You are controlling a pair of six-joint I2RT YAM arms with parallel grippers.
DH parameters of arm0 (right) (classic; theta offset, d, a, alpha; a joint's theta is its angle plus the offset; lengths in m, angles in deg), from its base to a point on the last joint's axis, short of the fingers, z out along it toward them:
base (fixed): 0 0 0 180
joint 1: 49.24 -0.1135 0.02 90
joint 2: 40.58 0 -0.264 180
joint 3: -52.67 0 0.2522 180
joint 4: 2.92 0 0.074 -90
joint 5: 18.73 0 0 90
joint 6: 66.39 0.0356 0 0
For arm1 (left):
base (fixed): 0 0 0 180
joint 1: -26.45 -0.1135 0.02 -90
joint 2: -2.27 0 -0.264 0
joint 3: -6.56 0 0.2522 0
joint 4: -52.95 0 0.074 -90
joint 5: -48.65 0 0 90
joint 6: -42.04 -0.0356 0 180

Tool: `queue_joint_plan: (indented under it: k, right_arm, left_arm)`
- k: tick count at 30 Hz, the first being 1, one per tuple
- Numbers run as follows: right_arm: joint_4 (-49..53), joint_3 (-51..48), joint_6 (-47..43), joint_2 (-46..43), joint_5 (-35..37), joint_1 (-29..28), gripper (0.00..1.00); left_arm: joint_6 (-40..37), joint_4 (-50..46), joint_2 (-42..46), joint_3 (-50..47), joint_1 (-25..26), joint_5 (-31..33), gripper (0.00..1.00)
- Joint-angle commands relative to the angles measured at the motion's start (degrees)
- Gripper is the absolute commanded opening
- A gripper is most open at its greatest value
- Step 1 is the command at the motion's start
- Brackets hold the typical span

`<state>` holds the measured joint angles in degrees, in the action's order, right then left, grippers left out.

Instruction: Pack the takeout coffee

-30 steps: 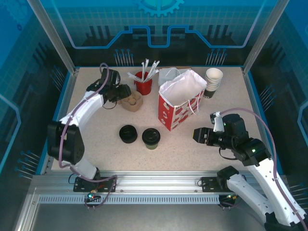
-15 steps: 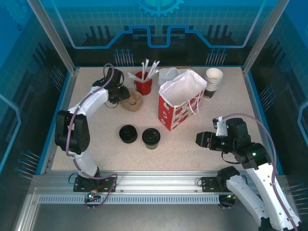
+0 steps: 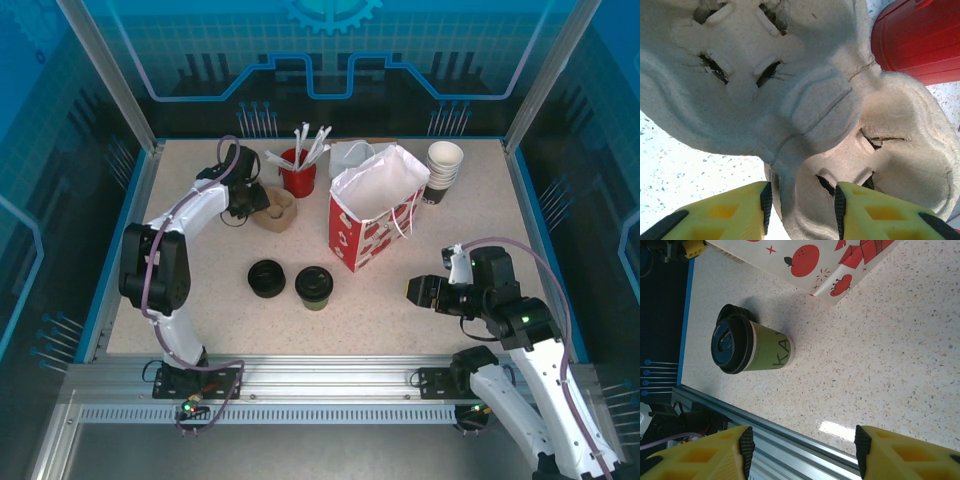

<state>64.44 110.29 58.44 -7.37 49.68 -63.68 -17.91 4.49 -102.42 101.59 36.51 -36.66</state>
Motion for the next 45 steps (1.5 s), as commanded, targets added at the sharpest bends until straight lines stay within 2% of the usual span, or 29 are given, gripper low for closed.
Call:
queue_joint_plan:
  k: [1, 10, 16, 22, 28, 34, 39, 43, 45]
  right_arm:
    - [1.11, -0.64, -0.99, -0.69, -1.62, 1.21, 0.58]
    - [1.15, -0.88, -0.99, -0.92, -2.4, 1.85, 0.57]
    - [1.85, -0.18, -0.99, -1.26, -2.77, 2.09, 0.56]
    - [2.38, 1.3, -0.73, -2.26, -3.27, 2.39, 0.55]
    - [1.64, 3.08, -0.1, -3.96, -4.42, 2.56, 0.53]
    - [-0.56, 5.19, -0.85, -5.68, -5.79, 2.58, 0.5]
    - [-4.07, 8.4, -1.67, -5.71, -8.69, 2.57, 0.49]
    - [-7.96, 10.44, -2.11, -5.53, -11.3, 2.5, 0.5]
    - [-9.47, 11.9, -2.46, -4.8, -12.47, 2.54, 0.5]
  left_arm:
    - [0.46, -1.41, -0.96, 1.25, -0.13, -1.45, 0.38]
    - [0.36, -1.02, -0.57, 1.62, -0.13, -2.69, 0.17]
    - [1.81, 1.72, 2.87, 1.26, -0.13, -5.57, 0.11]
    - [2.9, 2.09, 8.54, 1.08, -0.21, -5.27, 0.05]
    - [1.74, 0.56, 16.31, 0.67, -0.13, -2.9, 0.0]
    - [-0.53, -2.08, 26.92, -0.45, -0.14, -0.56, 0.0]
    - [-3.11, -2.76, 35.06, -0.33, 0.04, -4.79, 0.0]
    - [-6.96, -2.17, 38.98, 0.55, 1.66, -15.22, 0.0]
    - [-9.44, -2.39, 40.49, 0.68, 4.08, -17.41, 0.0]
